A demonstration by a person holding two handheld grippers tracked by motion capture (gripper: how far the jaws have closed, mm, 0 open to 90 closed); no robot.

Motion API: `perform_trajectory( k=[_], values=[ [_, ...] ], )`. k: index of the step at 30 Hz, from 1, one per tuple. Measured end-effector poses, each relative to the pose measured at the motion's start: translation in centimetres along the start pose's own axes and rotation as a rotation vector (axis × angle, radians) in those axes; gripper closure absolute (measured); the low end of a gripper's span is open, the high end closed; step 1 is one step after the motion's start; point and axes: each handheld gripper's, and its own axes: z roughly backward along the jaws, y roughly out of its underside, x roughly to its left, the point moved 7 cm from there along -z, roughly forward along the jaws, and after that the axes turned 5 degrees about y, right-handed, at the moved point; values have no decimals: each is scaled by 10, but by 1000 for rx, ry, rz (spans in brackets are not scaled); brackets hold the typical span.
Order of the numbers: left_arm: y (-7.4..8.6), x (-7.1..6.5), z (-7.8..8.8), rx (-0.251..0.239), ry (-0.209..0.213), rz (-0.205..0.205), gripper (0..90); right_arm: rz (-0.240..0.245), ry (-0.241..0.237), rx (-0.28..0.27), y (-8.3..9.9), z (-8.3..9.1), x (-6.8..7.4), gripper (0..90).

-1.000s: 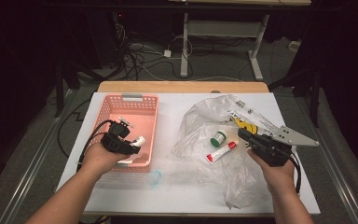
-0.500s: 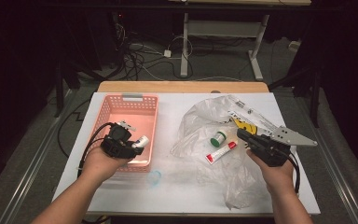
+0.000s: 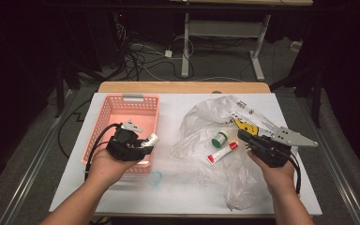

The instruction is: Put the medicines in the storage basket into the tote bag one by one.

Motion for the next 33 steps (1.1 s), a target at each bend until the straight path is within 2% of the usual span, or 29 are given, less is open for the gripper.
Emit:
perform_trajectory(
  k=[4,9,16,24,30,33],
  values=[
    [-1,-14,4,-16,26,-37,579,-1,1,-2,-1,0,0,900],
    [5,-33,-3,-25,72,-52,579,-3,2,-1,-1,1,0,900],
    [6,-62,-12,-41,129,-104,579,-4,1,-1,-1,1,1,900],
    [1,-88,-46,-11,168,-153,578,-1,1,-4,-2,1,1,900],
    [-14,-106,-73,-11,200,-176,578,-1,-1,-1,-1,1,2,900],
    [-21,-112,-85,-11,203,-186,578,-1,-1,-2,-1,1,2,900]
  ],
)
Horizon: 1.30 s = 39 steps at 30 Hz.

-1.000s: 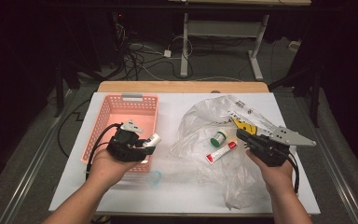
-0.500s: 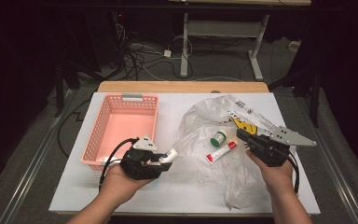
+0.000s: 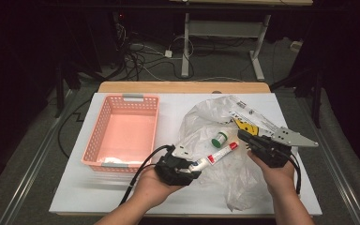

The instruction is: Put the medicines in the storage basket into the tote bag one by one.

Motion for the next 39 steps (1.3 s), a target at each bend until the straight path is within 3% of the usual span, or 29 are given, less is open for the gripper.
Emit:
perform_trajectory(
  k=[12,18,26,29,30,32,34,35,36,39],
  values=[
    [-30,2,-52,-27,-2,9,577,3,-4,-5,-1,0,1,900],
    [-46,6,-86,-26,-42,-9,576,4,-3,-13,-3,2,0,900],
    [-66,19,-116,-81,-62,31,575,-3,-2,-20,-3,4,-2,900],
    [-68,17,-126,-65,-49,28,575,-3,-2,-19,-3,4,-3,900],
    [-67,18,-127,-39,-50,4,573,-3,-2,-19,-3,4,-3,900],
    [-69,17,-131,-74,-37,29,554,-1,-2,-19,-3,4,-3,900],
    [-69,18,-127,-66,-43,4,466,-3,-3,-18,-3,3,-3,900],
    [-70,17,-126,-89,-47,23,430,-7,-4,-15,-2,4,-2,900],
    [-70,16,-124,-87,-50,16,402,-7,-4,-14,-2,4,-2,900],
    [-65,13,-111,-104,-53,-11,369,-6,-2,-15,-2,3,-3,900]
  ],
)
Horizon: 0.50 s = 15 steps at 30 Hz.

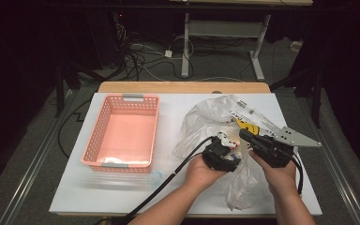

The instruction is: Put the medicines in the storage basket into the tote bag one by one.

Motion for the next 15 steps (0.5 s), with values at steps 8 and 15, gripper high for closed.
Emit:
perform_trajectory(
  k=[8,15],
  values=[
    [37,3,46,-33,1,-10,348,4,0,8,1,-1,2,900],
    [83,9,63,63,-32,-24,237,6,1,17,2,-3,3,900]
  ],
)
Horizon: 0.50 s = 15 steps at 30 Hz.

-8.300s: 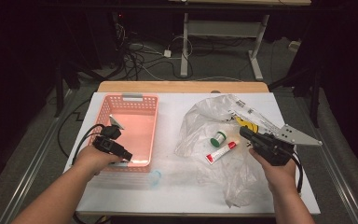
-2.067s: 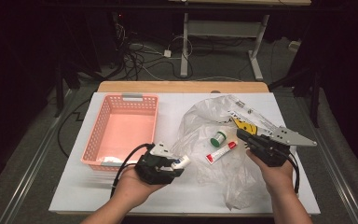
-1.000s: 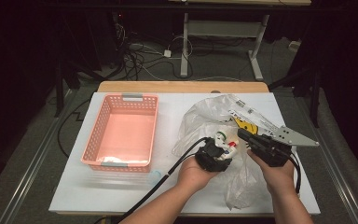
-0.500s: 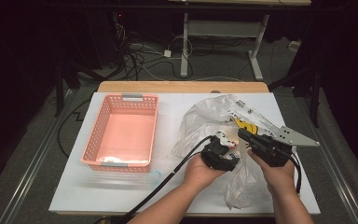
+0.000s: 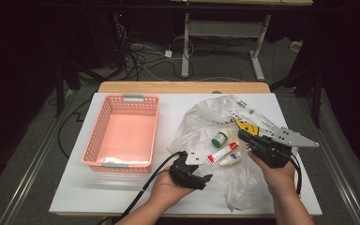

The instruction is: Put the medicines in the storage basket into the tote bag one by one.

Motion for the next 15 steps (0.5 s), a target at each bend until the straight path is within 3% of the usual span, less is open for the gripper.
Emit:
perform_trajectory(
  k=[5,8,10,15],
  values=[
    [11,-1,-15,65,-11,9,149,9,-1,7,2,-3,1,900],
    [9,-2,-24,59,-41,-3,111,8,0,6,2,-3,1,900],
    [6,-2,-26,54,-38,5,161,5,-1,10,3,-3,1,900],
    [4,-4,-26,32,-26,-24,311,7,2,9,2,-5,2,900]
  ],
)
